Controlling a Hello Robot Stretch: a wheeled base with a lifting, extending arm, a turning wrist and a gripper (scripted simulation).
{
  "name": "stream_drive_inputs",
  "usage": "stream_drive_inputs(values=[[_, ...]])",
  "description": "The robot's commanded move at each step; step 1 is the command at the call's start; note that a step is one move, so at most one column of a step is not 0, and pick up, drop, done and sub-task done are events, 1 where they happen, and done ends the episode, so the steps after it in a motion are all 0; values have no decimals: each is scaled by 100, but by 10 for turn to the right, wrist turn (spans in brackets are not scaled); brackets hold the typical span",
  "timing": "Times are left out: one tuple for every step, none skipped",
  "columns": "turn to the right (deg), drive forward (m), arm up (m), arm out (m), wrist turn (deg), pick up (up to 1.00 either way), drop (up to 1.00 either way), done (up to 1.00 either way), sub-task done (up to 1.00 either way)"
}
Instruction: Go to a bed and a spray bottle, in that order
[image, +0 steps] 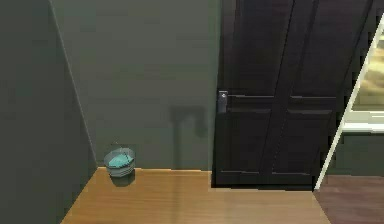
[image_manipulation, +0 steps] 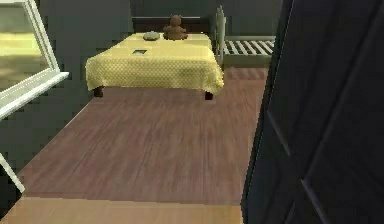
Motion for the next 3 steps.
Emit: stream_drive_inputs(values=[[0, 10, 0, 0, 0, 0, 0, 0, 0], [-450, 0, 0, 0, 0, 0, 0, 0, 0], [-210, 0, 0, 0, 0, 0, 0, 0, 0]])
